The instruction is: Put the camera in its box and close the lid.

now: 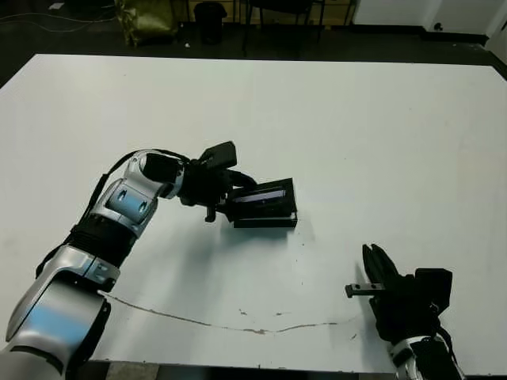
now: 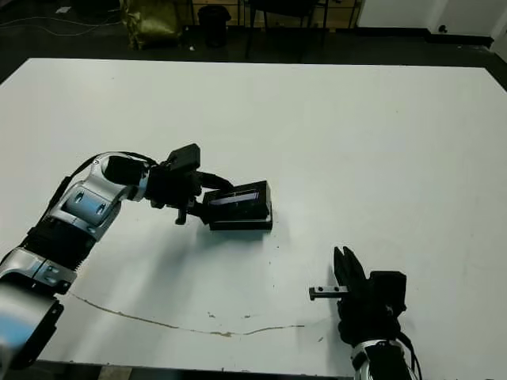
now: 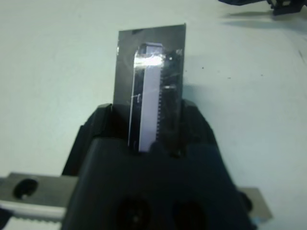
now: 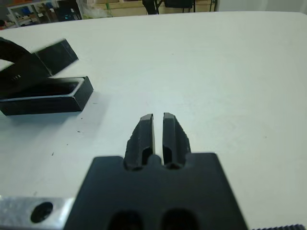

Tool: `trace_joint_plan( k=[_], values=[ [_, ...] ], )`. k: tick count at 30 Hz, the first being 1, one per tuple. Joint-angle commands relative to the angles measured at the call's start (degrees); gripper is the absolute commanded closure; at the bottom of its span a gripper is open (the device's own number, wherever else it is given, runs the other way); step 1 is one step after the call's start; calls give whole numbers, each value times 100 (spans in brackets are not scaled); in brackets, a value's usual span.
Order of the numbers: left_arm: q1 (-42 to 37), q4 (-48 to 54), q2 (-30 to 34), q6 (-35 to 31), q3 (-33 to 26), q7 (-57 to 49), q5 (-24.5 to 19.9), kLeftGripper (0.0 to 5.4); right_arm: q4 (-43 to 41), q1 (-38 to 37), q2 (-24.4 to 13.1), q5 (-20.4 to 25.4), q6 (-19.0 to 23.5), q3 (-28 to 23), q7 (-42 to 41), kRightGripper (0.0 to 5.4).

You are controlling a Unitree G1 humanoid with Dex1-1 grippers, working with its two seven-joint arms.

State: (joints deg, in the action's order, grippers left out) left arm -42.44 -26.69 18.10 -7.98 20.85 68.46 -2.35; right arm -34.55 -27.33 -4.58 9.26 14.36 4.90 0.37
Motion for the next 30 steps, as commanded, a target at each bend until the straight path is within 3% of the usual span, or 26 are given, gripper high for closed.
trace_joint_plan(
  k=[1, 12, 16, 23, 27, 30],
  values=[
    [107, -107, -32, -158, 94, -5, 86, 345, 19, -306, 71, 72, 17, -41, -51, 540],
    [229, 7, -144, -510, 93, 7, -17, 345, -78, -333, 88, 25, 117, -11, 14, 540],
    [270, 96, -149, -775, 121, 4, -20, 345, -22, -332, 122, 128, -53, -20, -73, 540],
    [383, 288, -128, -896, 189, -32, 5, 345, -176, -335, 69, -23, 276, 37, 96, 540],
    [430, 437, -130, -1015, 226, -67, 6, 345, 90, -283, 93, 12, -18, -27, -21, 540],
    [456, 459, -133, -874, 248, -58, 3, 345, 65, -280, 82, -5, 48, -28, -1, 540]
  ],
)
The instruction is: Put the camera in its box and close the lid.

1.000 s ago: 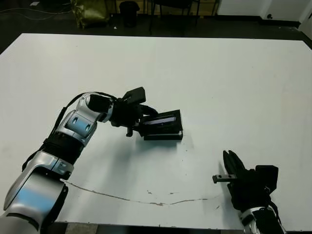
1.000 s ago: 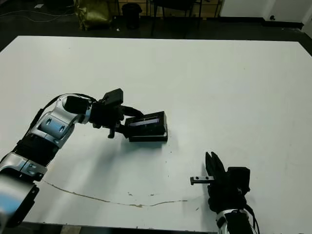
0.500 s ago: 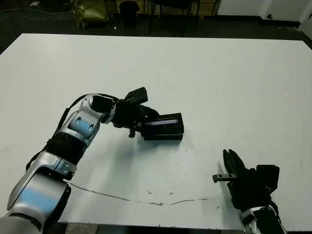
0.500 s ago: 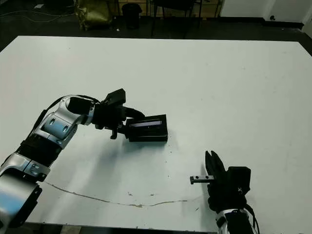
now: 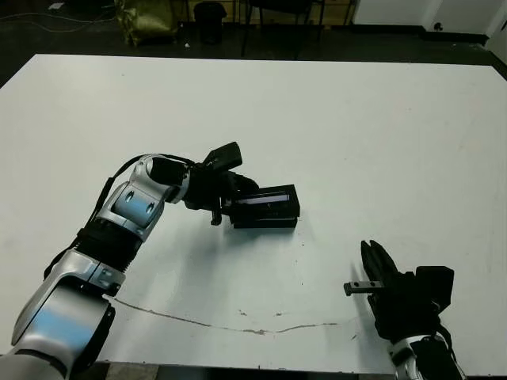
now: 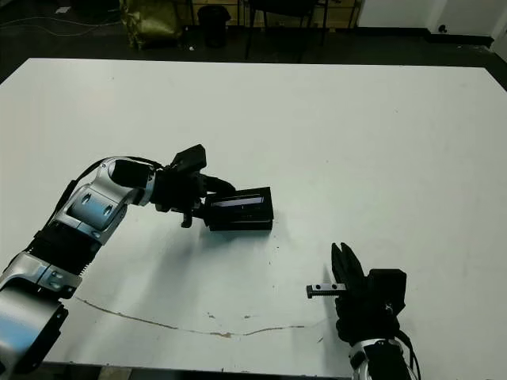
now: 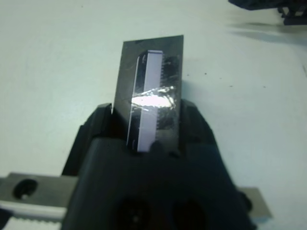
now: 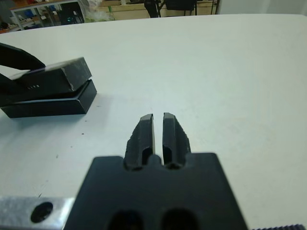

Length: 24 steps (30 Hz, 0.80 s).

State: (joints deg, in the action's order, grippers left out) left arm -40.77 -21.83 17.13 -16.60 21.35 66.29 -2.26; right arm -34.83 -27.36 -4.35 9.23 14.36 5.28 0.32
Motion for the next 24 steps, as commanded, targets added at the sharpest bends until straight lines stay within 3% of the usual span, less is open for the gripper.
trace_joint_plan(
  k=[1, 5, 9, 24],
  values=[
    [292, -42, -40, 17, 199, 168, -15, 345, 155, -264, 53, -14, -12, -74, -10, 540],
    [297, -38, -3, 120, 267, 190, 43, 345, -86, -316, 111, 27, 225, -24, 91, 540],
    [316, 33, 66, 369, 397, 199, 160, 345, -42, -344, 100, 55, 64, -33, 27, 540],
    [381, -142, 42, 1037, 568, 51, 479, 350, 93, -308, 107, 3, 108, -98, 58, 540]
  ],
)
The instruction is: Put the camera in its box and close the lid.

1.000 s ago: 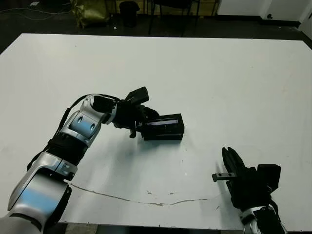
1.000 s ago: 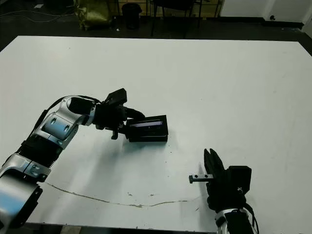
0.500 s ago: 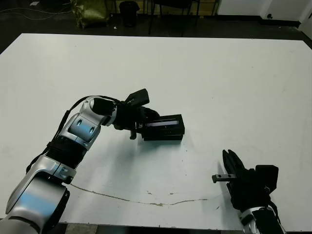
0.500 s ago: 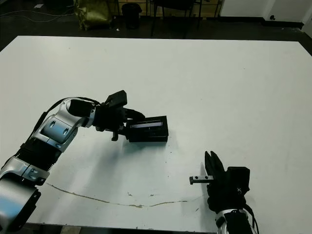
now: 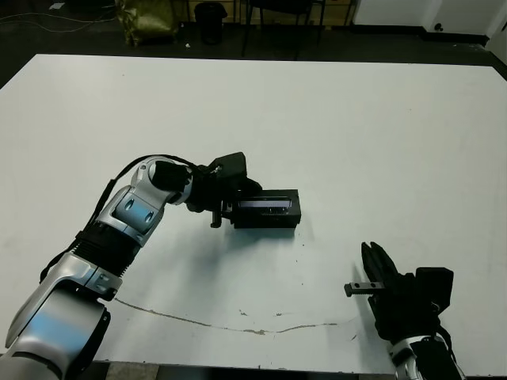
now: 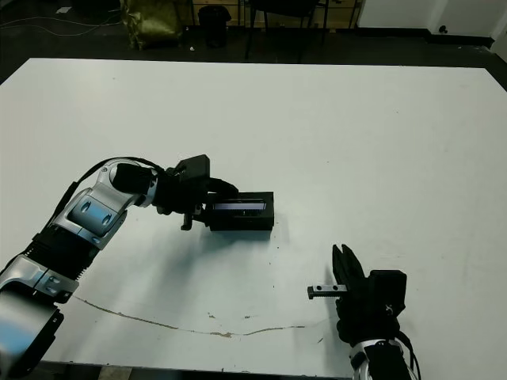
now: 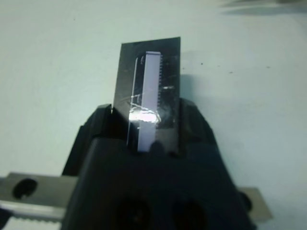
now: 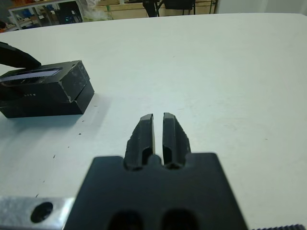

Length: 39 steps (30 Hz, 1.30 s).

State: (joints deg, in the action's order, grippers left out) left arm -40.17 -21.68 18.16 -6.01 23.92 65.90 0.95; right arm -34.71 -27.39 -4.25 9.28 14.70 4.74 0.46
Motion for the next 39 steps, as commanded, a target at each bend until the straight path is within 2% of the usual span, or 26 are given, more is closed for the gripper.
trace_joint_plan(
  k=[1, 7, 13, 16, 19, 25, 31, 34, 39],
  values=[
    [322, -164, -74, -65, 323, 27, 199, 352, 26, -321, 93, -14, 123, -33, 62, 540],
    [449, 1, -93, -154, 384, -558, 513, 364, -218, -346, 97, -44, 351, 30, 153, 540],
    [576, 344, -50, -461, 515, -957, 739, 486, -319, -395, 80, -19, 347, 60, 134, 540],
    [585, 448, -33, -645, 566, -1028, 808, 539, -14, -333, 102, 65, 167, -26, 49, 540],
    [605, 502, -30, -780, 559, -1068, 790, 539, 86, -327, 102, 117, -70, -38, -60, 540],
    [586, 488, -6, -732, 564, -1007, 730, 539, -89, -364, 108, 70, 78, 22, 40, 540],
    [577, 570, 30, -838, 519, -925, 647, 539, 187, -309, 122, 27, -194, -4, 0, 540],
    [559, 632, 49, -1008, 436, -796, 478, 539, -136, -343, 114, -47, 213, 79, 150, 540],
    [434, 1028, 207, -1617, 336, -434, 130, 539, 278, -239, 79, -29, -99, -11, 43, 540]
  ],
)
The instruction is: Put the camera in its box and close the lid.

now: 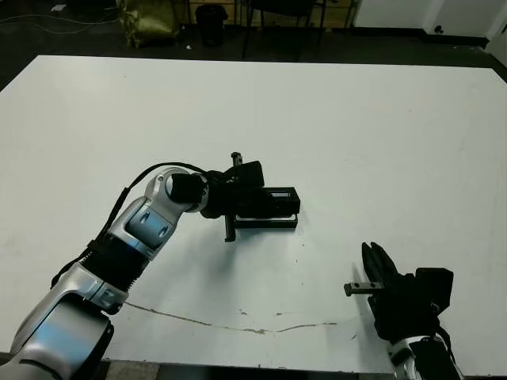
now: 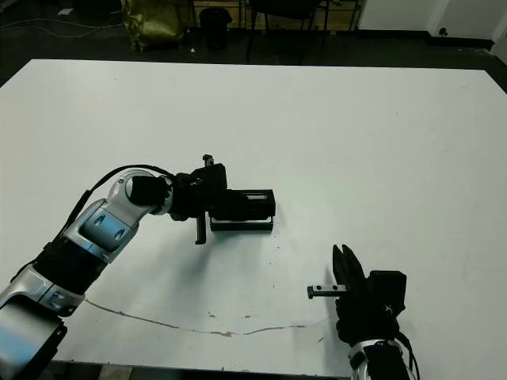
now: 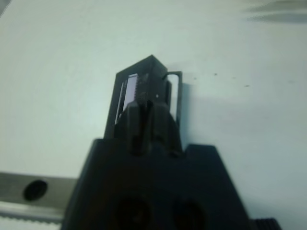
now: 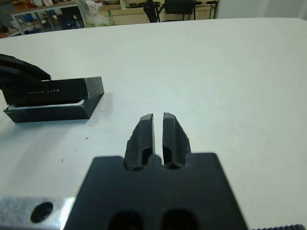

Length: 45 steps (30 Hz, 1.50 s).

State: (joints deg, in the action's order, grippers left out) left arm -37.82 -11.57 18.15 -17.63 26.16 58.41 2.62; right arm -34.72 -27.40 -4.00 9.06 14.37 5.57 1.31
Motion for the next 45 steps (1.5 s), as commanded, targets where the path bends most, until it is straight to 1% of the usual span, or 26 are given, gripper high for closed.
trace_joint_plan(
  k=[1, 2, 4, 9, 12, 14, 16, 18, 20, 23, 27, 29, 30, 31, 32, 34, 36, 37, 38, 40, 41, 42, 43, 45],
  values=[
    [177, 141, 250, -602, 102, 374, -94, 539, 221, -248, 55, -9, -30, -76, -33, 540],
    [160, 248, 286, -724, 101, 413, -130, 539, 146, -258, 55, -5, 23, -58, -22, 540],
    [118, 536, 371, -1063, 108, 509, -224, 539, 121, -277, 82, 91, -37, -49, -81, 540],
    [58, 1082, 498, -2023, 42, 682, -655, 539, 64, -273, 61, 34, 0, -26, -88, 540],
    [18, 1350, 582, -2361, 53, 706, -785, 539, -55, -294, 63, 67, 66, -2, -92, 540],
    [10, 1476, 616, -2449, 68, 642, -788, 539, 2, -274, 57, 61, 25, -8, -111, 540],
    [27, 1551, 628, -2436, 83, 554, -745, 539, 93, -249, 54, 40, -34, -16, -128, 540],
    [36, 1589, 647, -2380, 139, 466, -678, 539, -11, -264, 57, 12, 109, 9, -73, 540],
    [37, 1599, 663, -2347, 221, 388, -614, 539, -6, -272, 57, 38, 74, 2, -99, 540],
    [47, 1527, 637, -2338, 319, 347, -638, 539, 8, -290, 69, 84, -6, -9, -134, 540],
    [93, 1501, 655, -2073, 443, 415, -669, 539, -52, -320, 49, -6, 84, 3, -72, 540],
    [85, 1627, 674, -2227, 381, 552, -882, 539, -55, -335, 66, 36, 50, 1, -89, 540],
    [65, 1694, 679, -2381, 311, 659, -1058, 539, 4, -328, 59, 52, -13, -17, -120, 540],
    [46, 1770, 693, -2439, 229, 816, -1275, 539, -12, -329, 48, 7, 27, -10, -93, 540],
    [15, 1868, 724, -2402, 143, 988, -1479, 539, -15, -332, 37, 5, 6, -8, -109, 540],
    [-184, 2121, 839, -2083, -101, 1486, -1914, 539, 58, -311, 38, 33, -25, -33, -139, 540],
    [-520, 2281, 922, -2102, -447, 1816, -2357, 539, 130, -257, 19, 10, 74, -57, -122, 540],
    [-697, 2334, 963, -2126, -665, 1826, -2507, 539, 175, -241, 20, 38, 39, -65, -155, 540],
    [-876, 2373, 1021, -2021, -876, 1751, -2538, 530, 178, -240, 29, 102, -34, -65, -216, 540],
    [-1255, 2290, 1158, -1793, -1232, 1517, -2442, 500, 128, -243, 49, 141, -88, -48, -255, 540],
    [-1462, 2125, 1231, -1639, -1319, 1434, -2319, 478, 144, -233, 36, 119, -161, -43, -285, 540],
    [-1661, 1876, 1275, -1438, -1361, 1388, -2193, 452, 215, -218, 18, 85, -334, -42, -340, 540],
    [-1868, 1568, 1320, -1186, -1330, 1386, -2017, 430, 244, -213, 8, 75, -415, -45, -375, 540],
    [-2437, 751, 1423, -667, -1016, 1648, -1554, 380, 148, -237, 11, 76, -367, -26, -364, 540]
  ],
)
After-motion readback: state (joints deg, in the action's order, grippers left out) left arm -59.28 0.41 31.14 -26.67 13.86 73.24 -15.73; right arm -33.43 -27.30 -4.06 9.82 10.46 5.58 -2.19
